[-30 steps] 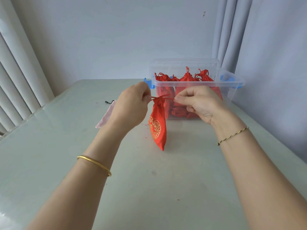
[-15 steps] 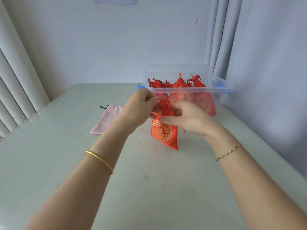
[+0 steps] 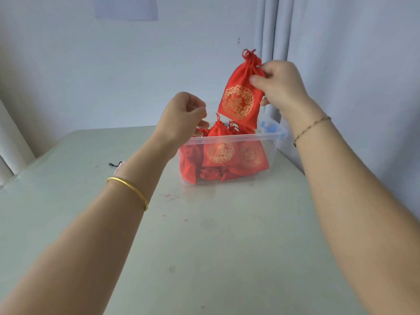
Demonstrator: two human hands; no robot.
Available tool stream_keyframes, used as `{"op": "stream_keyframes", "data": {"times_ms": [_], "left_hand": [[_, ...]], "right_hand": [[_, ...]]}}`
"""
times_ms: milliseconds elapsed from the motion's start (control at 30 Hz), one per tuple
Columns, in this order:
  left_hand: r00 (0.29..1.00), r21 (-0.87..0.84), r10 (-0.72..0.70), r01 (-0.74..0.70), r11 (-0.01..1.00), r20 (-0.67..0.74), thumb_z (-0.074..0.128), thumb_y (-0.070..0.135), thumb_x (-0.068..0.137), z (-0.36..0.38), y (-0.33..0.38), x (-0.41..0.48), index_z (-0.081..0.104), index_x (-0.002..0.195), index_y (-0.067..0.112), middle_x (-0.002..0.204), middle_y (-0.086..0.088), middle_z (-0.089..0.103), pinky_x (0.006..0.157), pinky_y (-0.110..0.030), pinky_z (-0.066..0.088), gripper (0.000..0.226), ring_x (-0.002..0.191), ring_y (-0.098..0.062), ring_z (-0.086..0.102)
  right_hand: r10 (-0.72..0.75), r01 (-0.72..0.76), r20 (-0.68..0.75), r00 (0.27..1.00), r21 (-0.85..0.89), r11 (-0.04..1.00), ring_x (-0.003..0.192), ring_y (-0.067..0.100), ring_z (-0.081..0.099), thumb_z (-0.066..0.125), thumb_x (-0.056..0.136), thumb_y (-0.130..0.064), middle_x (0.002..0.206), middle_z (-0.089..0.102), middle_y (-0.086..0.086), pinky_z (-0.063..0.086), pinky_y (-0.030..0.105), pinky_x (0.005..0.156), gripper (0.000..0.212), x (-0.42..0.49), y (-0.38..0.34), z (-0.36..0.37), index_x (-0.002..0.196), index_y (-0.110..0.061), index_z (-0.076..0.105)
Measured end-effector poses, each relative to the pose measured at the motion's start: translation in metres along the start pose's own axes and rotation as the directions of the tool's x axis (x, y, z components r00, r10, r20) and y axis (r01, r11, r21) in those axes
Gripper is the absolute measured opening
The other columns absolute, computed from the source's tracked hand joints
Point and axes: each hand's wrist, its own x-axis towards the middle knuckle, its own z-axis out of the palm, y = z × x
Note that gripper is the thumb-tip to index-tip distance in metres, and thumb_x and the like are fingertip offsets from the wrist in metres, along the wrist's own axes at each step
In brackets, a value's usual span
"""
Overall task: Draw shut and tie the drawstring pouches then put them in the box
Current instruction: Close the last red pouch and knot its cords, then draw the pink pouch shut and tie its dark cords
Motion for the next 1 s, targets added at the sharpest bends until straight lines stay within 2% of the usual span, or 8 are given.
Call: {"op": "stream_keyframes", "data": {"times_ms": [167, 300, 367, 467, 633, 767, 900, 1000], "left_hand": [[1.000, 0.060, -0.022, 0.023, 0.998, -0.019, 0.045, 0.005, 0.090, 0.004, -0.010, 0.011, 0.051, 0.101, 0.009, 0.100, -0.011, 0.060, 0.051, -0.016, 0.050, 0.013, 0.068, -0.009, 0.063], [0.998, 0.084, -0.036, 0.040, 0.996, -0.045, 0.045, 0.003, 0.090, 0.004, -0.017, 0.015, 0.051, 0.102, 0.008, 0.097, -0.009, 0.060, 0.049, -0.014, 0.050, 0.015, 0.067, -0.007, 0.062], [0.997, 0.086, -0.042, 0.047, 0.995, -0.058, 0.045, 0.003, 0.090, 0.003, -0.019, 0.017, 0.051, 0.102, 0.009, 0.092, -0.005, 0.059, 0.049, -0.013, 0.049, 0.015, 0.068, -0.006, 0.062], [0.994, 0.082, -0.042, 0.051, 0.995, -0.099, 0.046, 0.004, 0.089, -0.002, -0.023, 0.019, 0.051, 0.102, 0.010, 0.087, -0.001, 0.057, 0.051, -0.016, 0.050, 0.015, 0.069, -0.006, 0.062], [0.978, 0.046, -0.046, 0.057, 0.997, -0.204, 0.043, 0.002, 0.089, -0.019, -0.031, 0.019, 0.050, 0.102, 0.010, 0.085, 0.000, 0.056, 0.053, -0.018, 0.049, 0.017, 0.068, -0.007, 0.061], [0.928, 0.062, -0.036, 0.063, 0.996, -0.371, 0.039, 0.001, 0.087, -0.040, -0.047, 0.012, 0.051, 0.099, 0.011, 0.084, 0.003, 0.053, 0.060, -0.021, 0.049, 0.019, 0.070, -0.008, 0.059], [0.857, 0.158, -0.113, 0.220, 0.963, -0.503, 0.040, 0.002, 0.084, -0.067, -0.090, -0.004, 0.054, 0.100, 0.015, 0.099, -0.003, 0.055, 0.077, -0.034, 0.046, 0.025, 0.088, -0.021, 0.054], [0.841, 0.403, -0.248, 0.463, 0.790, -0.481, 0.047, 0.010, 0.085, -0.085, -0.136, -0.023, 0.056, 0.113, 0.013, 0.124, -0.012, 0.050, 0.095, -0.037, 0.038, 0.030, 0.116, -0.031, 0.045]], "right_hand": [[0.086, 0.026, 0.250, 0.964, -0.415, 0.909, 0.046, 0.019, 0.053, 0.054, 0.088, -0.012, 0.068, 0.054, 0.013, 0.037, 0.012, 0.032, 0.011, 0.026, 0.019, 0.007, 0.086, -0.006, 0.062], [0.329, -0.046, 0.388, 0.861, -0.584, 0.810, 0.051, 0.021, 0.055, 0.055, 0.090, -0.011, 0.075, 0.060, 0.011, 0.053, 0.027, 0.054, 0.009, 0.038, 0.027, 0.010, 0.094, -0.005, 0.060], [0.404, -0.078, 0.380, 0.832, -0.642, 0.763, 0.054, 0.021, 0.057, 0.058, 0.087, -0.007, 0.078, 0.065, 0.015, 0.054, 0.035, 0.069, 0.006, 0.038, 0.034, 0.017, 0.090, -0.002, 0.059], [0.280, -0.071, 0.197, 0.939, -0.688, 0.722, 0.060, 0.025, 0.051, 0.052, 0.085, 0.005, 0.054, 0.057, 0.009, 0.046, 0.028, 0.061, 0.024, 0.035, 0.040, 0.022, 0.064, -0.004, 0.045], [0.155, -0.058, 0.093, 0.984, -0.650, 0.758, 0.083, 0.030, 0.046, 0.038, 0.081, 0.015, 0.069, 0.039, 0.009, 0.038, 0.029, 0.063, 0.026, 0.032, 0.036, 0.020, 0.063, -0.004, 0.038], [0.016, 0.026, 0.078, 0.997, -0.505, 0.863, 0.111, 0.034, 0.052, 0.036, 0.082, 0.014, 0.120, 0.053, 0.018, 0.043, 0.034, 0.088, 0.041, 0.015, 0.013, 0.038, 0.117, 0.001, 0.054], [-0.135, 0.153, 0.146, 0.980, -0.124, 0.980, 0.088, 0.022, 0.058, 0.038, 0.084, 0.008, 0.092, 0.053, 0.003, 0.050, 0.036, 0.084, 0.035, -0.023, -0.014, 0.082, 0.106, -0.004, 0.061], [-0.141, 0.105, 0.266, 0.954, 0.145, 0.984, 0.075, 0.023, 0.065, 0.040, 0.084, 0.009, 0.078, 0.054, 0.000, 0.056, 0.034, 0.070, 0.029, -0.063, -0.031, 0.113, 0.100, -0.002, 0.062]]}}
